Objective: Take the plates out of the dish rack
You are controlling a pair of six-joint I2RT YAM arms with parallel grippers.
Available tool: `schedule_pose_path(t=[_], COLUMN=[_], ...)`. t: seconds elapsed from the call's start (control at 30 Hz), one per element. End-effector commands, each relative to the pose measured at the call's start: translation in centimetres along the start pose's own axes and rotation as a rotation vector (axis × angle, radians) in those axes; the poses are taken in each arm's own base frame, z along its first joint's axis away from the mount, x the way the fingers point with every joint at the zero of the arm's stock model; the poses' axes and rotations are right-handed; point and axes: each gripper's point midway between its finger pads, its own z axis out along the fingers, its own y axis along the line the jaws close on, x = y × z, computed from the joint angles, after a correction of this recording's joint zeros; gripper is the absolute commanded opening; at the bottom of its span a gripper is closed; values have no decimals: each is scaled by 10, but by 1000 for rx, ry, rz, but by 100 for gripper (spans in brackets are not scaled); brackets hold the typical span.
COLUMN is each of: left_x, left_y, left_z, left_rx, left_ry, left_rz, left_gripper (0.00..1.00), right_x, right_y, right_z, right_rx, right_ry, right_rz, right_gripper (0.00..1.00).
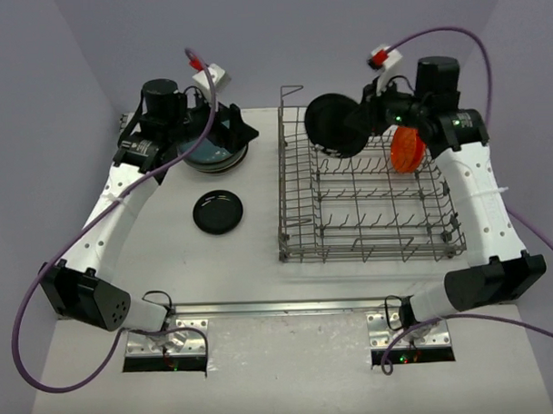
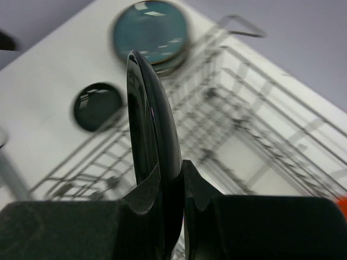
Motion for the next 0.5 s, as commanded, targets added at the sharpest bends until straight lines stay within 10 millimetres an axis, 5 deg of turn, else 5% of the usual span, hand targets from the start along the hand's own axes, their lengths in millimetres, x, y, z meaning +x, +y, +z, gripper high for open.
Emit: schedule_pose_path(t=[0.0, 0.17, 0.37, 0.47], left_x=[-3, 16, 38, 38], left_y=[-71, -91, -93, -91], left_z=[13, 16, 15, 13], left_rx=[286, 347, 349, 323], left_ry=[13, 61, 104, 102], left_rz=[-73, -112, -149, -191], left_gripper=[77, 73, 33, 1], right_x=[9, -4, -14, -14], right_y=[98, 131, 149, 153], right_z=[29, 42, 46, 43], right_rx=[-352, -444, -502, -521], right_ry=[-1, -11, -21, -28], right_rz=[-11, -10, 23, 36], right_gripper=[0, 0, 0, 0])
